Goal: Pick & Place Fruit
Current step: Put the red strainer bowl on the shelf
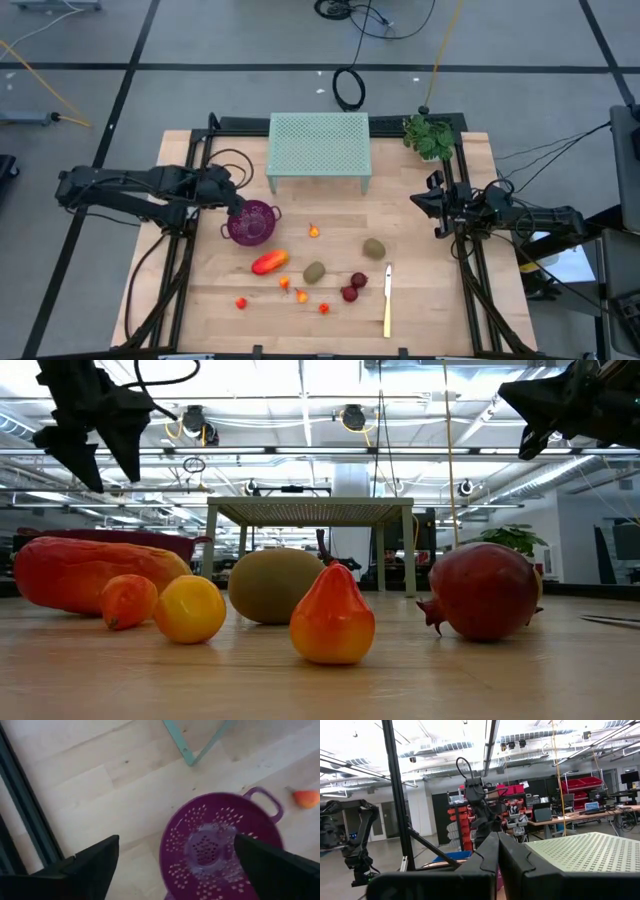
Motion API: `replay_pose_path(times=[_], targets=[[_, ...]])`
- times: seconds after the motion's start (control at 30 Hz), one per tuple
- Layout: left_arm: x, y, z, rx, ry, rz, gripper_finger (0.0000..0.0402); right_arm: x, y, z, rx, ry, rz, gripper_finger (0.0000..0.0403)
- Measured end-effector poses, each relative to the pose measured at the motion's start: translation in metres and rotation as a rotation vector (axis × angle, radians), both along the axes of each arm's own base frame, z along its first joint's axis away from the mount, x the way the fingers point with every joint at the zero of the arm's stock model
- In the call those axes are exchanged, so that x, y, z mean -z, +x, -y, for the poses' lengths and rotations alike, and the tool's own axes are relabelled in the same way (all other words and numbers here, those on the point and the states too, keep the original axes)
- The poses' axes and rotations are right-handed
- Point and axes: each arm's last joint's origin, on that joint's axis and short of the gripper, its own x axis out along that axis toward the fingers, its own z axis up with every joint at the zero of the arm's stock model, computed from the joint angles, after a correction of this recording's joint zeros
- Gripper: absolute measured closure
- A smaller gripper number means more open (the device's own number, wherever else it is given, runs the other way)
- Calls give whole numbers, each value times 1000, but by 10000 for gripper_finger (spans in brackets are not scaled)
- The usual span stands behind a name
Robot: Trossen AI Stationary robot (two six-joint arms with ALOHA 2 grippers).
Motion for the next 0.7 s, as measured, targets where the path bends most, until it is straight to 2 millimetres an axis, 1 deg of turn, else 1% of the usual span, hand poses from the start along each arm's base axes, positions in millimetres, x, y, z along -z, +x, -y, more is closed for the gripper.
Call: replay_pose_path(times=[0.23, 0.47, 0.63, 0.7], targets=[[14, 17, -1, 93, -22, -129, 55, 0, 0, 0, 0, 0, 0, 403], [30, 31, -11, 128, -16, -265, 77, 0, 0, 0, 0, 0, 0, 403], [38, 34, -19, 137, -29, -319, 86, 0, 0, 0, 0, 0, 0, 403], [46, 31, -22, 137, -36, -337, 87, 0, 0, 0, 0, 0, 0, 403]])
